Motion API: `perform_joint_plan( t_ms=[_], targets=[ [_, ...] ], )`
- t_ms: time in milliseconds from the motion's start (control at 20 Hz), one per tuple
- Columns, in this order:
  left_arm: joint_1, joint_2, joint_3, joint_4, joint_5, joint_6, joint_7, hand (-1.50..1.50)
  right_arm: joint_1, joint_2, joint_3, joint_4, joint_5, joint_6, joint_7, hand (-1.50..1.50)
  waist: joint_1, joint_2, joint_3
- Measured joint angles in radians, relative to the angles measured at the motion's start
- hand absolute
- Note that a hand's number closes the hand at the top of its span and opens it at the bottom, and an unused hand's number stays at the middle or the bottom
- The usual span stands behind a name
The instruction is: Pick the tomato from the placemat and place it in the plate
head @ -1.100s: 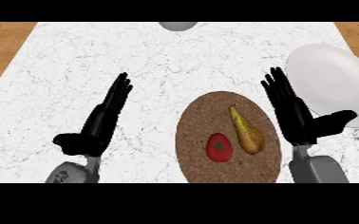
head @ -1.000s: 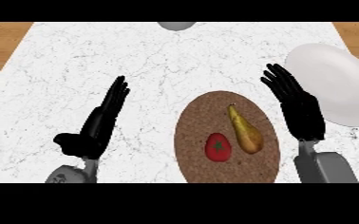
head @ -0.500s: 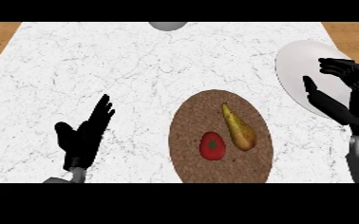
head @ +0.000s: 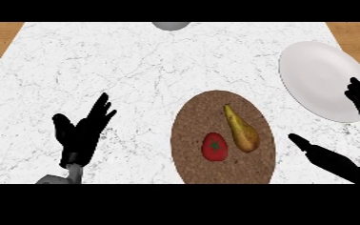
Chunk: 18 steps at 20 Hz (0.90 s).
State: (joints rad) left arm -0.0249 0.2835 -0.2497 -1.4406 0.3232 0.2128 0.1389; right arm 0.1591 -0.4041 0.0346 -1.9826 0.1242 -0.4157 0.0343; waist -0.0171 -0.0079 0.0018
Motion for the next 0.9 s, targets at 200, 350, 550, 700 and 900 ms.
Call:
perform_joint_plan(
  t_ms=[200,350,550,700,900],
  targets=[
    [0.001,-0.004,-0.001,-0.007,-0.006,0.006,0.008,0.0,0.045,-0.119,0.054,-0.067,0.07,0.11,0.147,-1.5,0.006,0.002,-0.002],
    [-0.002,-0.006,-0.001,-0.003,-0.006,-0.003,0.007,0.0,0.041,-0.192,0.101,-0.131,0.115,0.193,0.29,-1.5,0.012,0.003,-0.002],
    [0.006,-0.005,0.0,-0.016,-0.01,-0.007,0.013,0.0,-0.008,-0.242,0.163,-0.212,0.173,0.282,0.498,-1.5,0.021,0.003,-0.002],
    [-0.002,-0.014,-0.001,-0.006,-0.018,-0.006,0.02,0.0,-0.077,-0.227,0.246,-0.245,0.239,0.331,0.665,-1.5,0.026,0.004,-0.001],
    [0.0,-0.019,0.005,-0.012,-0.022,-0.017,0.027,0.0,-0.173,-0.154,0.37,-0.245,0.349,0.376,0.828,-1.5,0.027,0.004,0.0]
  ],
)
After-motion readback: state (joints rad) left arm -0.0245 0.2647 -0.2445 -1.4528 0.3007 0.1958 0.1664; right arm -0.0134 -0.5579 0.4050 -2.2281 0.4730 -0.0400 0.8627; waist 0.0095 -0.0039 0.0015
